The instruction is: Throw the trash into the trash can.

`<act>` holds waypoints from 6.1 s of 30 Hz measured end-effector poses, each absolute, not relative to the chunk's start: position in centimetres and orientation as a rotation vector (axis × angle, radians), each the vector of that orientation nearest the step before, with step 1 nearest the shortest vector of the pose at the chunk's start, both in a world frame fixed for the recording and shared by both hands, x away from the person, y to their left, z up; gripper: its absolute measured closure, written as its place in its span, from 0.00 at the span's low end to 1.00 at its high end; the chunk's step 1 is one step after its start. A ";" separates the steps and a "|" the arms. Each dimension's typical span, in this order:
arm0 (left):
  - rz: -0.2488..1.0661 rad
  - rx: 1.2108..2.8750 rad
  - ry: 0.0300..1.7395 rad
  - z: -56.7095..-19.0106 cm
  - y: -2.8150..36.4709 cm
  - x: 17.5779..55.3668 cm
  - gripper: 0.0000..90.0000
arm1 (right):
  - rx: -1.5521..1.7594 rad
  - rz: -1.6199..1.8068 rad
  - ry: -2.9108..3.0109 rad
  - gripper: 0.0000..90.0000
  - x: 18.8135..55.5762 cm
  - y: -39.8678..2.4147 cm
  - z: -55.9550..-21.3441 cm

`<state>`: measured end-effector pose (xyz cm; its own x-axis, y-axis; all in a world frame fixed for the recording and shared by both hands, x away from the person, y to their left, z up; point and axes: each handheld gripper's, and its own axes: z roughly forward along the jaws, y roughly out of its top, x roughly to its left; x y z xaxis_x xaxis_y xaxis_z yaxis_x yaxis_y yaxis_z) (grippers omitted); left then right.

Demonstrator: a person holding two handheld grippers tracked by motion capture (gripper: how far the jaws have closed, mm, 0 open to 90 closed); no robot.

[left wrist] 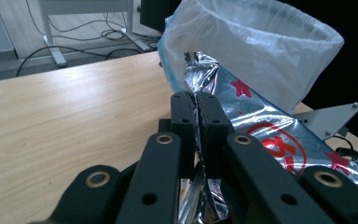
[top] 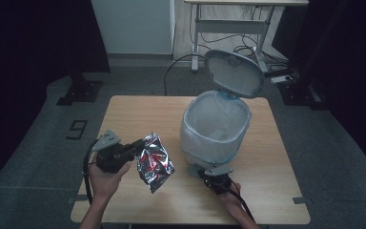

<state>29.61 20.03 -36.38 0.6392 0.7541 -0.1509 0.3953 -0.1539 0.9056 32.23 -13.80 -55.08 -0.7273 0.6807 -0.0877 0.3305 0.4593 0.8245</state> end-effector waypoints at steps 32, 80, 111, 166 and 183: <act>0.428 1.786 0.869 -32.7 18.6 30.4 0.97 | 0.848 1.167 2.306 1.00 32.2 -13.8 -55.1; 0.408 1.830 0.805 -28.7 15.0 34.4 0.97 | 0.842 1.168 2.308 1.00 32.2 -13.8 -55.1; 0.396 1.852 0.781 -26.6 12.0 37.0 0.97 | 0.849 1.170 2.309 1.00 32.2 -14.0 -55.1; 0.374 1.881 0.743 -24.7 5.9 41.2 0.97 | 0.852 1.175 2.304 1.00 32.2 -14.0 -55.1; 0.350 1.883 0.755 -25.7 4.8 42.6 0.97 | 0.847 1.170 2.306 1.00 32.2 -14.0 -55.1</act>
<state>42.65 4.83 -25.70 0.7601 0.6428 -0.0957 0.3427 -0.2714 0.8994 32.18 -13.98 -55.07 -0.7275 0.6801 -0.0900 0.3288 0.4609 0.8243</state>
